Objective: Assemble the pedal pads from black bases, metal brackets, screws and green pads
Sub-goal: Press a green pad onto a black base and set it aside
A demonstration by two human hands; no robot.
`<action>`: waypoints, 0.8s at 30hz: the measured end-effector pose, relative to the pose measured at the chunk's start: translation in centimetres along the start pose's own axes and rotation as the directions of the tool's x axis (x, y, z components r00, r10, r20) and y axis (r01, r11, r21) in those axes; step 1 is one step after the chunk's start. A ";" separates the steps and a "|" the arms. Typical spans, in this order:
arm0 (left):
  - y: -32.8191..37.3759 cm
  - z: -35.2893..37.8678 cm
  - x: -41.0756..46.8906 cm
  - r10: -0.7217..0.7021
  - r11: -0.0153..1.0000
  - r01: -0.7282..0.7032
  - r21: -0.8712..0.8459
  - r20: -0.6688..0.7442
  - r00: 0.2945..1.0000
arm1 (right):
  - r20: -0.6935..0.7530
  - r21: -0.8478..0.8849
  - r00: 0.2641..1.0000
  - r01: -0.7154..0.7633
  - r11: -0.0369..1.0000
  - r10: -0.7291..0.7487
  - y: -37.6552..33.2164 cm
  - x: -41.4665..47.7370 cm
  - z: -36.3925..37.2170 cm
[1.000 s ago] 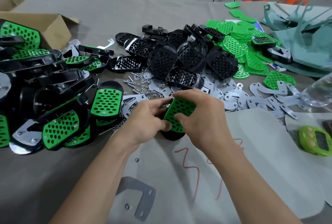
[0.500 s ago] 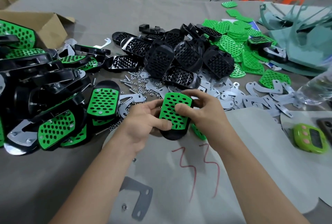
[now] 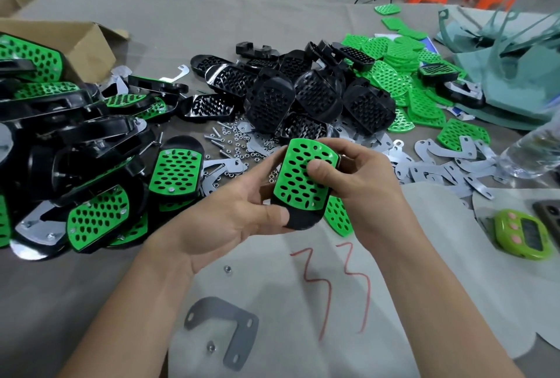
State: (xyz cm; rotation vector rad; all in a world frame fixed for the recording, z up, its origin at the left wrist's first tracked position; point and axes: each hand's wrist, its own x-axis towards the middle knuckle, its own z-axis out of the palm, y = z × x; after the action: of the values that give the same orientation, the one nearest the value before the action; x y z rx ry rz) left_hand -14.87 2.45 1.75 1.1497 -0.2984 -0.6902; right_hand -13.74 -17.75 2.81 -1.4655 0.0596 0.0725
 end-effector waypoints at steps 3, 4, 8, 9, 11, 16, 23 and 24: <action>0.0 0.6 0.1 0.006 0.994 0.009 0.107 -0.140 0.990 | 0.005 -0.005 1.000 0.012 1.000 -0.012 0.1 -0.2 0.3; -0.1 0.8 0.2 0.017 0.986 0.017 0.166 -0.196 0.980 | 0.006 -0.013 1.000 0.019 1.000 -0.019 0.2 -0.2 0.4; -0.6 1.5 0.6 0.077 0.970 0.005 0.242 -0.326 0.942 | -0.007 -0.025 0.999 0.039 0.999 -0.039 0.4 -0.4 0.7; -0.7 1.7 0.6 0.088 0.974 -0.009 0.225 -0.346 0.934 | -0.010 -0.029 0.999 0.048 0.998 -0.048 0.3 -0.4 0.8; -0.9 1.9 0.6 0.111 0.980 -0.038 0.196 -0.376 0.920 | -0.014 -0.038 0.997 0.069 0.997 -0.069 0.3 -0.4 0.9; -1.1 2.4 1.1 0.119 0.988 -0.063 0.138 -0.454 0.883 | 0.054 -0.144 0.998 0.047 0.988 -0.039 0.5 -0.6 0.6; -1.5 3.0 1.1 0.175 0.979 -0.092 0.183 -0.517 0.838 | 0.142 0.014 0.988 -0.065 0.998 0.062 0.9 -1.9 -0.2; -1.6 3.0 1.1 0.188 0.972 -0.089 0.216 -0.500 0.845 | 0.138 0.030 0.989 -0.061 0.998 0.057 0.9 -1.9 -0.4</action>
State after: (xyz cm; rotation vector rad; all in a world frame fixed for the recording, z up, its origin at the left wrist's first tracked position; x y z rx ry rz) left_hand -16.27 -0.83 1.37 1.4304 0.0175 -0.2042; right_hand -15.75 -18.07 2.06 -1.4214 -0.0076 0.2193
